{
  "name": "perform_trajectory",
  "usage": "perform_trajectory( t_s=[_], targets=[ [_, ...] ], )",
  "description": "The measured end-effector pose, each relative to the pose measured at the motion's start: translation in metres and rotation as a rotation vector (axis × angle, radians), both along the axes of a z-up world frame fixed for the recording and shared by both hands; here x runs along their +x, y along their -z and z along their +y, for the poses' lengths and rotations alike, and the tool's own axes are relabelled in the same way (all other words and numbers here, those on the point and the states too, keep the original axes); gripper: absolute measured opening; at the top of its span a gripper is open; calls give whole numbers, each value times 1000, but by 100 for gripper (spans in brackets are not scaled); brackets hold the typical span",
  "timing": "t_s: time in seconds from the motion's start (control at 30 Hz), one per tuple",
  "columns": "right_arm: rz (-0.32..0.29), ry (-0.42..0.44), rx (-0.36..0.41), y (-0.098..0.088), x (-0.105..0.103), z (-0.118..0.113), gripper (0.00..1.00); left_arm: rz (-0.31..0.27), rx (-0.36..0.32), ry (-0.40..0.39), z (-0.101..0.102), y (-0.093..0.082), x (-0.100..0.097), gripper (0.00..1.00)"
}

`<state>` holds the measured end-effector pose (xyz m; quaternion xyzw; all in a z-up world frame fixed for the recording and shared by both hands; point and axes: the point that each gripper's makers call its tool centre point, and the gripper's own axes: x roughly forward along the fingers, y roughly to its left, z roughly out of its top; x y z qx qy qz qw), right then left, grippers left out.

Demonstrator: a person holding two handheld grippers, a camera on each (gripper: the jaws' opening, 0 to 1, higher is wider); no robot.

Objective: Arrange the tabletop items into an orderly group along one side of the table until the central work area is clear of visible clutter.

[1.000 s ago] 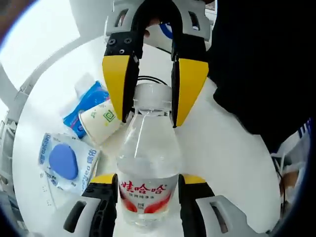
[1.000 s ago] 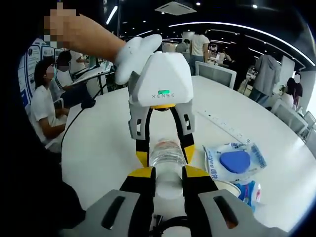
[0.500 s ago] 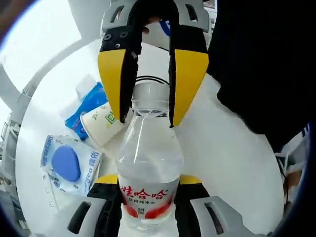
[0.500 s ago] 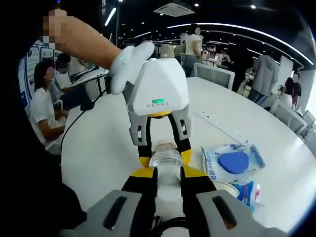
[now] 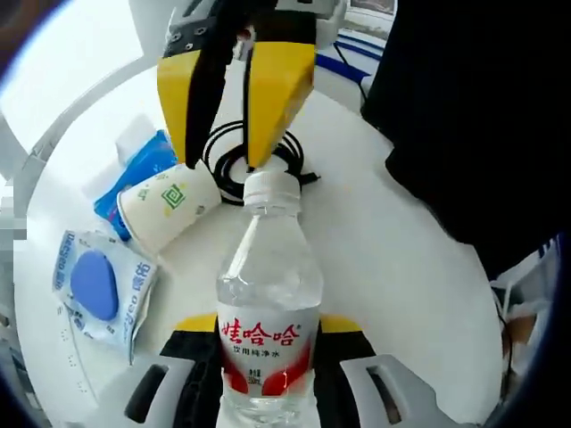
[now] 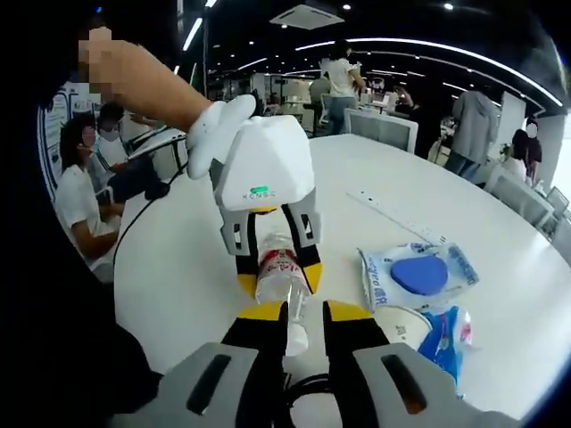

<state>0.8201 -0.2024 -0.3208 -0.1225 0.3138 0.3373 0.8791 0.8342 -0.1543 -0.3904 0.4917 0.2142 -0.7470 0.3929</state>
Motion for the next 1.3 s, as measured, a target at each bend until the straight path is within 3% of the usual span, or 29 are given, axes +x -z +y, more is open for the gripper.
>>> perform_trajectory(
  t_s=[0.23, 0.67, 0.97, 1.3],
  targets=[
    [61, -19, -18, 25, -11, 7, 27, 8, 3, 2, 0, 0, -1, 35],
    [93, -11, -18, 44, -18, 12, 24, 12, 11, 12, 1, 1, -3, 36],
    [83, -13, -27, 42, -19, 15, 19, 14, 14, 7, 1, 0, -2, 36],
    [-6, -34, -71, 13, -12, 14, 19, -1, -38, -23, -3, -16, 4, 36]
  ],
)
